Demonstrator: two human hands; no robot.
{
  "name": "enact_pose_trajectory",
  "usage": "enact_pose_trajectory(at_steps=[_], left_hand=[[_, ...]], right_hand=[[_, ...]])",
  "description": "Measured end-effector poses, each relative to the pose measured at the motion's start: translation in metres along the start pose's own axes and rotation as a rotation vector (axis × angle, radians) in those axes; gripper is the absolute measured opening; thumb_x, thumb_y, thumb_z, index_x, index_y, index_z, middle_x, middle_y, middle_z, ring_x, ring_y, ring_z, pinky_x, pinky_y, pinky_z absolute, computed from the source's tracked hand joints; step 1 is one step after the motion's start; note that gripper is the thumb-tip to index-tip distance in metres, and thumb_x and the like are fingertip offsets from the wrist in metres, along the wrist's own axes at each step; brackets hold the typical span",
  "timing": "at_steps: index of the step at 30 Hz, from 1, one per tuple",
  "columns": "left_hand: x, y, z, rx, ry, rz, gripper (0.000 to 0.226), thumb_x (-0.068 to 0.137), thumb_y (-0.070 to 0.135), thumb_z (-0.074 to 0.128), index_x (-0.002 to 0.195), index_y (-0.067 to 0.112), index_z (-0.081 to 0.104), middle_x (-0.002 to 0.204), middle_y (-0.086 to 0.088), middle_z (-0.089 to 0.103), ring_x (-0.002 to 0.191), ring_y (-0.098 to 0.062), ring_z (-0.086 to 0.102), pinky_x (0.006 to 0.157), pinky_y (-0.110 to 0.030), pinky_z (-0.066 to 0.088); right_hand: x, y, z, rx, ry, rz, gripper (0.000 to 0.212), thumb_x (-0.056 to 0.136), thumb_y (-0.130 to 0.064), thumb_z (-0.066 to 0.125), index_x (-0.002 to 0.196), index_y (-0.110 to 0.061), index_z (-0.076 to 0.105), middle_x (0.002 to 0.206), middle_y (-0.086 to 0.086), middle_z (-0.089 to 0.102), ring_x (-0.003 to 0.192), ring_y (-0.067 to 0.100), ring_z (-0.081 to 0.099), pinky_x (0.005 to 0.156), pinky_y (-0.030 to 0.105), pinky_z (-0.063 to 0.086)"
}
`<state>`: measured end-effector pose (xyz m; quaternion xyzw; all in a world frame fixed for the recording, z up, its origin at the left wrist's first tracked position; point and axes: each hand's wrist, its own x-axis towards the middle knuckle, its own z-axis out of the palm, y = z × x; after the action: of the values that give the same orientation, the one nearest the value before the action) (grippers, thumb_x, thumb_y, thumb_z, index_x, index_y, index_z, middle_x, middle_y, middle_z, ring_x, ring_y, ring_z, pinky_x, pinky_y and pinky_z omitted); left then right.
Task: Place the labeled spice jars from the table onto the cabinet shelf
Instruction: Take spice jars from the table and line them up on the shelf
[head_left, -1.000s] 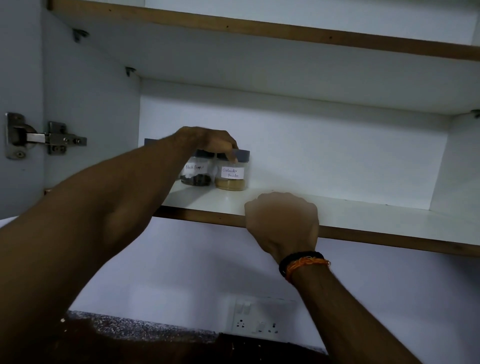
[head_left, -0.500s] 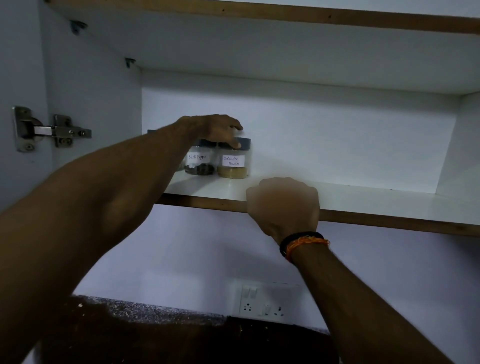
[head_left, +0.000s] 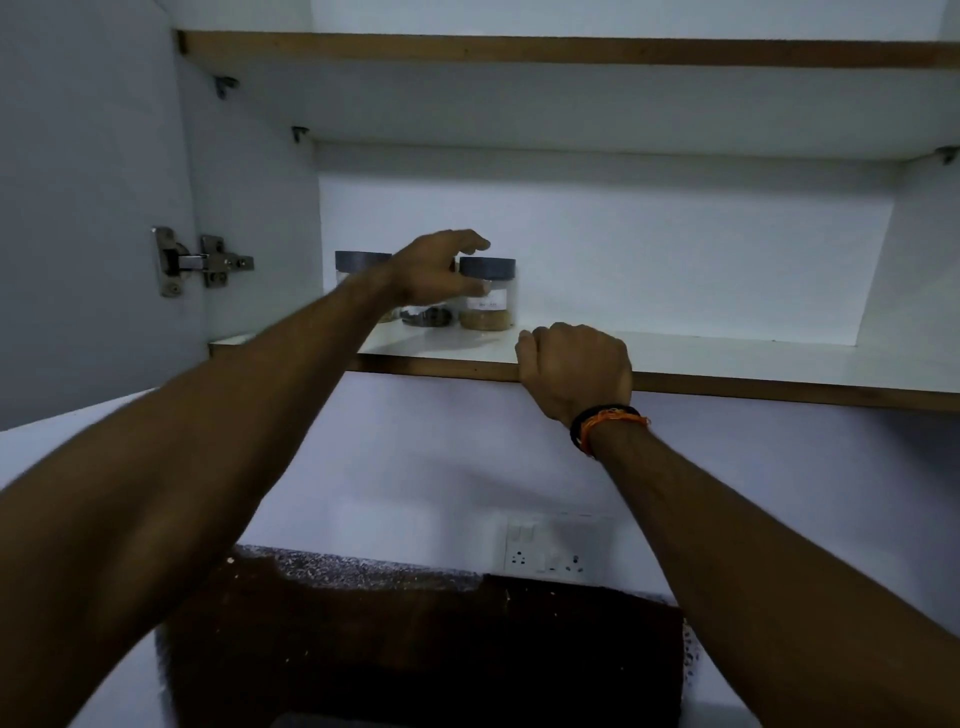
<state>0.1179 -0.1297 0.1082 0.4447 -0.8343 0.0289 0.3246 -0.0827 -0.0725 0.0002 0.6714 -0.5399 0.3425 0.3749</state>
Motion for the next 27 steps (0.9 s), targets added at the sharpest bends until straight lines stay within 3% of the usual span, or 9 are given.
enact_pose_trajectory(at_steps=[4, 7, 10, 12, 14, 17, 20, 23, 27], left_hand=[[-0.051, 0.01, 0.01, -0.06, -0.009, -0.007, 0.064, 0.091, 0.039, 0.07, 0.147, 0.019, 0.046, 0.149, -0.003, 0.05, 0.13, -0.021, 0.05, 0.103, -0.034, 0.043], [-0.09, 0.016, 0.025, -0.055, 0.025, -0.01, 0.057, 0.094, 0.037, 0.066, 0.145, 0.019, 0.048, 0.148, -0.002, 0.052, 0.129, -0.02, 0.051, 0.1, -0.029, 0.041], [-0.126, 0.026, 0.04, -0.088, 0.193, 0.044, 0.048, 0.095, 0.031, 0.066, 0.138, 0.013, 0.056, 0.141, -0.005, 0.057, 0.128, -0.018, 0.052, 0.103, -0.027, 0.044], [-0.146, 0.032, 0.049, -0.088, 0.276, 0.091, 0.044, 0.094, 0.022, 0.067, 0.134, 0.007, 0.059, 0.136, -0.01, 0.06, 0.123, -0.021, 0.055, 0.098, -0.018, 0.042], [-0.169, 0.04, 0.063, -0.009, 0.323, 0.111, 0.044, 0.092, 0.016, 0.067, 0.133, 0.003, 0.058, 0.133, -0.013, 0.06, 0.123, -0.026, 0.054, 0.101, -0.022, 0.037], [-0.203, 0.046, 0.091, -0.025, 0.333, 0.05, 0.047, 0.092, 0.019, 0.065, 0.135, 0.004, 0.056, 0.139, -0.013, 0.056, 0.129, -0.028, 0.05, 0.104, -0.024, 0.033], [-0.241, 0.046, 0.127, -0.118, 0.238, -0.063, 0.048, 0.093, 0.027, 0.065, 0.137, 0.01, 0.056, 0.14, -0.008, 0.056, 0.127, -0.025, 0.052, 0.104, -0.033, 0.043], [-0.287, 0.046, 0.17, -0.17, 0.045, -0.143, 0.049, 0.091, 0.023, 0.069, 0.136, 0.008, 0.056, 0.136, -0.01, 0.059, 0.123, -0.025, 0.055, 0.103, -0.041, 0.046], [-0.351, 0.052, 0.226, -0.223, -0.171, -0.264, 0.049, 0.085, 0.013, 0.074, 0.131, 0.003, 0.06, 0.127, -0.016, 0.064, 0.117, -0.029, 0.061, 0.098, -0.031, 0.045]], right_hand=[[-0.005, 0.003, -0.006, -0.063, 0.057, -0.07, 0.042, 0.094, -0.023, 0.063, 0.053, -0.015, 0.057, 0.047, 0.006, 0.056, 0.038, 0.027, 0.048, 0.049, 0.026, 0.028], [-0.014, 0.001, -0.009, -0.097, 0.026, -0.109, 0.046, 0.104, -0.029, 0.042, 0.065, -0.015, 0.061, 0.056, 0.007, 0.062, 0.045, 0.027, 0.047, 0.056, 0.032, 0.028], [-0.028, 0.0, -0.014, -0.011, 0.004, -0.025, 0.05, 0.105, -0.036, 0.024, 0.09, -0.016, 0.067, 0.086, 0.007, 0.071, 0.074, 0.031, 0.059, 0.074, 0.04, 0.035], [-0.038, 0.001, -0.02, 0.036, -0.039, 0.0, 0.044, 0.103, -0.036, 0.029, 0.121, -0.014, 0.063, 0.112, 0.008, 0.069, 0.1, 0.032, 0.06, 0.091, 0.044, 0.035], [-0.051, 0.002, -0.026, 0.034, -0.094, -0.033, 0.052, 0.098, -0.031, 0.039, 0.144, -0.01, 0.047, 0.134, 0.013, 0.058, 0.121, 0.034, 0.052, 0.109, 0.047, 0.03], [-0.071, -0.007, -0.037, 0.08, -0.125, 0.004, 0.067, 0.09, -0.028, 0.049, 0.153, -0.009, 0.034, 0.153, 0.015, 0.04, 0.142, 0.036, 0.035, 0.12, 0.053, 0.02], [-0.101, -0.026, -0.044, 0.21, -0.148, 0.056, 0.065, 0.088, -0.022, 0.05, 0.152, -0.014, 0.039, 0.159, 0.013, 0.033, 0.146, 0.034, 0.029, 0.115, 0.052, 0.028], [-0.155, -0.038, -0.035, 0.37, -0.287, 0.102, 0.056, 0.091, -0.02, 0.05, 0.147, -0.015, 0.049, 0.154, 0.011, 0.042, 0.142, 0.031, 0.035, 0.113, 0.044, 0.031], [-0.254, -0.043, -0.017, 0.511, -0.559, 0.28, 0.041, 0.088, -0.014, 0.054, 0.127, -0.01, 0.067, 0.133, 0.014, 0.059, 0.124, 0.034, 0.052, 0.106, 0.044, 0.042]])
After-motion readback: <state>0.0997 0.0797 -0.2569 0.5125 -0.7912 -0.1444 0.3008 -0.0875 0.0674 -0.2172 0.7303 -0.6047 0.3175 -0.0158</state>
